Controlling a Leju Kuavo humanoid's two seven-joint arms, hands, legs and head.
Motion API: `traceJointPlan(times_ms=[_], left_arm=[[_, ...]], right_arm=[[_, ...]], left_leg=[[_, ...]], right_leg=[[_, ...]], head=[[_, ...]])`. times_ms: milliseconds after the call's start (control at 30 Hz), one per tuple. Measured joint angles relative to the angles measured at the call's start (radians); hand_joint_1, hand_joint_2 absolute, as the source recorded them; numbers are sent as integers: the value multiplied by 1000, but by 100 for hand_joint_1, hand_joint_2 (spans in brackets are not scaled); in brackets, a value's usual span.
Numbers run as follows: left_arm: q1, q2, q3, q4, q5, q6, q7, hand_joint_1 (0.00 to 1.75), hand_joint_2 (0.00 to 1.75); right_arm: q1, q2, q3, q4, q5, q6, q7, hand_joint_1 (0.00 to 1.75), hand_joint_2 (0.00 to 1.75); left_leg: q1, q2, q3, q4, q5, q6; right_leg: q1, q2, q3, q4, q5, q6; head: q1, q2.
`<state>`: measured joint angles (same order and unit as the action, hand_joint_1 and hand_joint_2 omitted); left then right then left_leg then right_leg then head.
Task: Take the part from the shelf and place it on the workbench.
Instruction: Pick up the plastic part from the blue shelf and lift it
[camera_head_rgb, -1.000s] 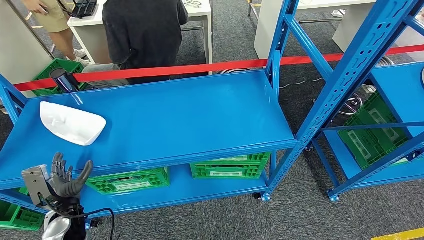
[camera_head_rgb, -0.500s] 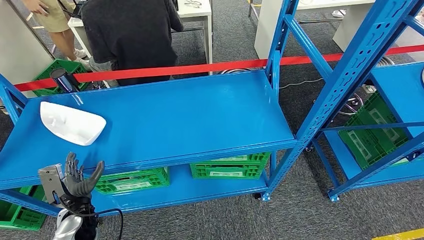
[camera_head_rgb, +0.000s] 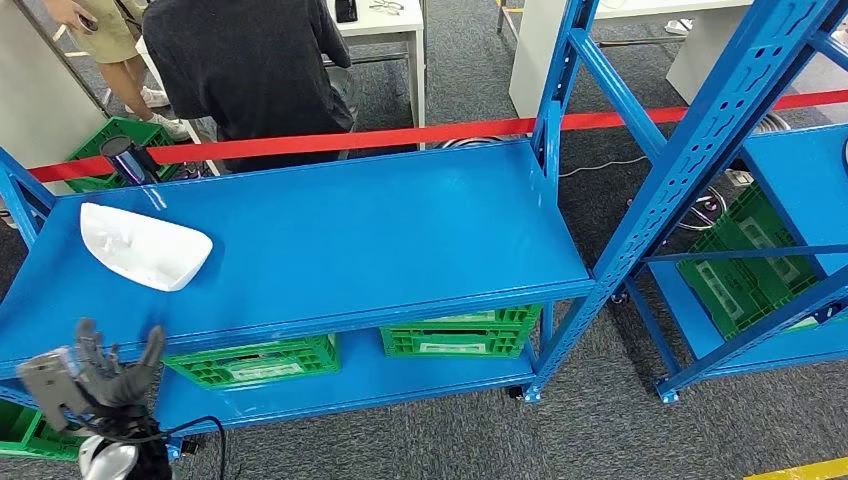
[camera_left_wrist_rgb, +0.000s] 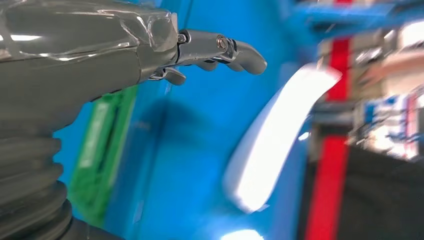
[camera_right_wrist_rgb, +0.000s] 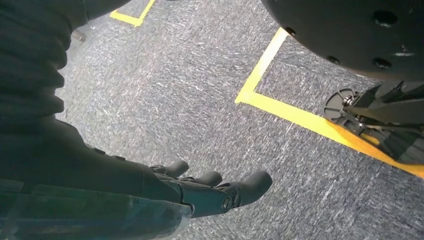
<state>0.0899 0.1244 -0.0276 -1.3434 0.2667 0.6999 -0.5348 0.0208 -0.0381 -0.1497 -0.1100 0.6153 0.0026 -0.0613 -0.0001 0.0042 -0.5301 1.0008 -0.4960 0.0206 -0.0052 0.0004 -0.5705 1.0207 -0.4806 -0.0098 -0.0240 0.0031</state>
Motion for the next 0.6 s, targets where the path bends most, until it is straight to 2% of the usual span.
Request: traceJointPlan(times_ms=[233,600], left_arm=[[-17,8,77,-80,-4,0,-22,0,175],[-79,17,106,-84,-15,0,-29,0,175]], right_arm=[[-3,-7,-36,-1,-36,3,-19,0,175],[-7,-10,-69,-1,-37,13,-11,0,175]], left_leg=[[0,0,0,0,0,0],[0,0,0,0,0,0]], right_leg=[[0,0,0,0,0,0],[0,0,0,0,0,0]], head=[[0,0],[0,0]])
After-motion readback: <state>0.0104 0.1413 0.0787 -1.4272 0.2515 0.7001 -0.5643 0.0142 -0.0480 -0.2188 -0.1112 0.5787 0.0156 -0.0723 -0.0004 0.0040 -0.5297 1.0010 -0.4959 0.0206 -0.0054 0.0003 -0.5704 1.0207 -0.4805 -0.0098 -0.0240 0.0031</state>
